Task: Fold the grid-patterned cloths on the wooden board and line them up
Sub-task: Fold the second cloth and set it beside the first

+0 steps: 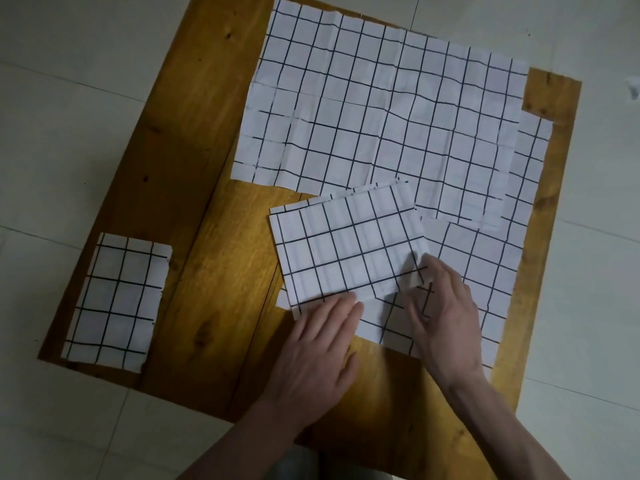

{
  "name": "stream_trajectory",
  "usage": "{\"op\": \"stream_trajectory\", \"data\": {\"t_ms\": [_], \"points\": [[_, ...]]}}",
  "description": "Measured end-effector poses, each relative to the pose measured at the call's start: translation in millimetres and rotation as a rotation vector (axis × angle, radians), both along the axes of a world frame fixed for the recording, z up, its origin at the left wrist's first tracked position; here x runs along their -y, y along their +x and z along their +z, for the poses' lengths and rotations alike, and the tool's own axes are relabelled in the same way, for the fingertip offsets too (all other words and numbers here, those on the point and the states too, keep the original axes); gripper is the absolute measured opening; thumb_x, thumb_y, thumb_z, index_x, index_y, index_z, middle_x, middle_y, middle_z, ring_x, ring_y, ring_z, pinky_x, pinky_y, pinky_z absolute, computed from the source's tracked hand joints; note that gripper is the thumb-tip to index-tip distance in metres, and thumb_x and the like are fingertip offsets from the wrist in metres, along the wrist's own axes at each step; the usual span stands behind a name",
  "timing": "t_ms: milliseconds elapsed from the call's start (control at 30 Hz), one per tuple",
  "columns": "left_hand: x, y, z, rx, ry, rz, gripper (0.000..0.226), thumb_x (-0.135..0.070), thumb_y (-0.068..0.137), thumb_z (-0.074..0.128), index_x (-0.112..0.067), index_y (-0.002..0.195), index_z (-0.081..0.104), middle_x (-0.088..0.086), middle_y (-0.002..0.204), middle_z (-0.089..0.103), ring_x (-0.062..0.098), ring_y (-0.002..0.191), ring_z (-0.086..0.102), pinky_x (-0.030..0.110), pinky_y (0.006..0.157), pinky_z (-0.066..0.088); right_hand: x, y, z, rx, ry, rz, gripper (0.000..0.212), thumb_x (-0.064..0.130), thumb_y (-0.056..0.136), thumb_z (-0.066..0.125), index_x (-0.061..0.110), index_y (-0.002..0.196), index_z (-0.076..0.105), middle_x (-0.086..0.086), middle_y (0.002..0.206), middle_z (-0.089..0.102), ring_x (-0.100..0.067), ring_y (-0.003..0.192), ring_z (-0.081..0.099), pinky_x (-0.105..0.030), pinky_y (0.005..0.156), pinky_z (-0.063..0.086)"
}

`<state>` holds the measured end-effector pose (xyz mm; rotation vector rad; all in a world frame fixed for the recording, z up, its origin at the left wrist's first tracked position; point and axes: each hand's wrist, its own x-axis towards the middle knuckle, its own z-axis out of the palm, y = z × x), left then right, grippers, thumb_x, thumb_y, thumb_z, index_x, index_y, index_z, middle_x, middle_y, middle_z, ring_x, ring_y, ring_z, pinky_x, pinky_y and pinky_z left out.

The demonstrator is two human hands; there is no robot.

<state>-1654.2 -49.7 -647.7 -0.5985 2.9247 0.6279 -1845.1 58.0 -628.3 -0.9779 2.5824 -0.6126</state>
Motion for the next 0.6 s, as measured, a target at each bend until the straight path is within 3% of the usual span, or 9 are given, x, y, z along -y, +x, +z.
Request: {"op": "stream_trajectory", "data": {"t_ms": [133,333,433,600], "points": [[-12,-19,-2,0.048,-0.030,0.046,0.067,-0.045,0.104,0.046,-0.017,0.163,0.031,0.004,0.170,0.031,0.022,0.155,0.032,0.048,0.122,0.035,16,-3,5,0.053,-0.030,-0.210,0.066,0.025,0.097,0.072,0.012,0.153,0.041,-0.010,0.140,0.056,-0.026,0.126,0.050,-0.037,0.101,0.044],[-20,-20,-8,0.089,-0.057,0.072,0.068,-0.047,0.106,0.043,-0.015,0.164,0.028,0.006,0.172,0.025,0.024,0.158,0.025,0.050,0.124,0.029,29,-14,3,0.228,-0.025,-0.407,0.061,0.040,0.089,0.076,0.024,0.143,0.050,-0.003,0.117,0.062,-0.027,0.108,0.059,-0.052,0.092,0.055],[-21,-21,-9,0.089,-0.054,0.090,0.066,-0.048,0.106,0.042,-0.015,0.163,0.031,0.006,0.172,0.026,0.024,0.158,0.024,0.051,0.124,0.025,33,-15,3,0.386,-0.111,-0.512,0.059,0.045,0.085,0.079,0.031,0.136,0.054,-0.001,0.116,0.063,-0.025,0.105,0.065,-0.051,0.089,0.058],[-23,-23,-6,0.096,-0.036,0.104,0.065,-0.049,0.106,0.040,-0.016,0.162,0.033,0.006,0.171,0.027,0.024,0.158,0.023,0.052,0.125,0.026,34,-10,7,0.567,-0.296,-0.647,0.056,0.029,0.086,0.083,0.034,0.134,0.055,0.008,0.118,0.057,-0.015,0.097,0.065,-0.037,0.078,0.058]]}}
